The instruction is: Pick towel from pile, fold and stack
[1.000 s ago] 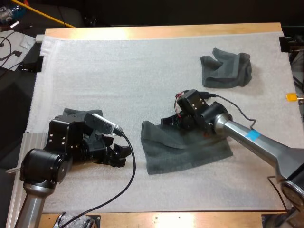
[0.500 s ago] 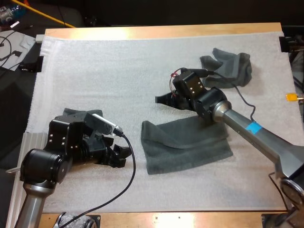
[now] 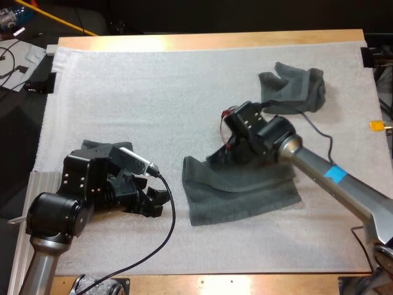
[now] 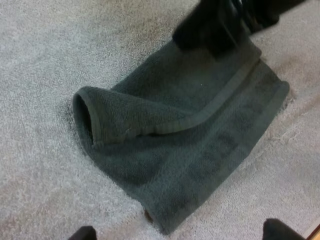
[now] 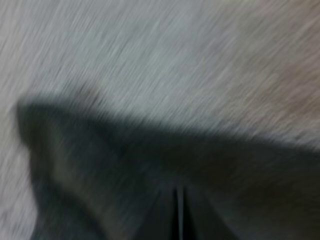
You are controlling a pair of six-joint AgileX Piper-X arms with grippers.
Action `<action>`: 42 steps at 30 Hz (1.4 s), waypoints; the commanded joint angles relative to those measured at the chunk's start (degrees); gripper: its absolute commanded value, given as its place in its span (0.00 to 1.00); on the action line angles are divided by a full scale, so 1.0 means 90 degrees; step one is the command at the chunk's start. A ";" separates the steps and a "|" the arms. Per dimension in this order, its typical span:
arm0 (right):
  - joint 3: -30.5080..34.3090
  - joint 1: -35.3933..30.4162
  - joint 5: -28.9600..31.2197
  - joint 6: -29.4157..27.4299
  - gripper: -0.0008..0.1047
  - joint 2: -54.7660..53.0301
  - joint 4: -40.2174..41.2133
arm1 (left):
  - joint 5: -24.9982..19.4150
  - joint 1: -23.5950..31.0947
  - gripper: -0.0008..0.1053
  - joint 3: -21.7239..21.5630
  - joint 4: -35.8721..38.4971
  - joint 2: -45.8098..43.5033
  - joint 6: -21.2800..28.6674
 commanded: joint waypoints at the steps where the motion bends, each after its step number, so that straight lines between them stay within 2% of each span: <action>1: -0.0034 0.0371 -0.0383 -0.0458 0.01 -0.0112 0.0460 | 0.0062 -0.0017 0.61 -0.0026 0.0048 -0.0020 -0.0039; 10: 0.0161 0.1013 -0.0454 -0.0382 0.01 0.0220 0.0516 | 0.0053 -0.0022 0.61 -0.0022 0.0055 -0.0002 -0.0035; 16: 0.0263 0.1082 -0.0462 -0.0191 0.01 0.0710 0.0315 | 0.0052 -0.0013 0.61 -0.0020 0.0084 -0.0001 -0.0051; 24: 0.0286 0.1082 -0.0432 -0.0238 0.01 0.0971 0.0203 | 0.0038 -0.0022 0.60 -0.0014 0.0055 -0.0017 -0.0022; 29: 0.0268 0.0973 0.0088 0.0246 0.01 0.1077 -0.0174 | 0.0026 -0.0021 0.60 -0.0025 0.0092 -0.0023 -0.0017; 37: 0.0237 0.0527 0.1507 0.0743 0.01 0.0969 -0.0948 | 0.0044 -0.0021 0.61 -0.0019 0.0114 -0.0021 -0.0008; 40: 0.0149 0.0343 0.1729 0.0696 0.01 0.0871 -0.1030 | 0.0043 -0.0029 0.61 -0.0017 0.0126 -0.0031 0.0000; 42: 0.0181 0.0436 0.1642 0.0709 0.01 0.1008 -0.1131 | 0.0053 -0.0029 0.60 -0.0023 0.0105 -0.0004 -0.0003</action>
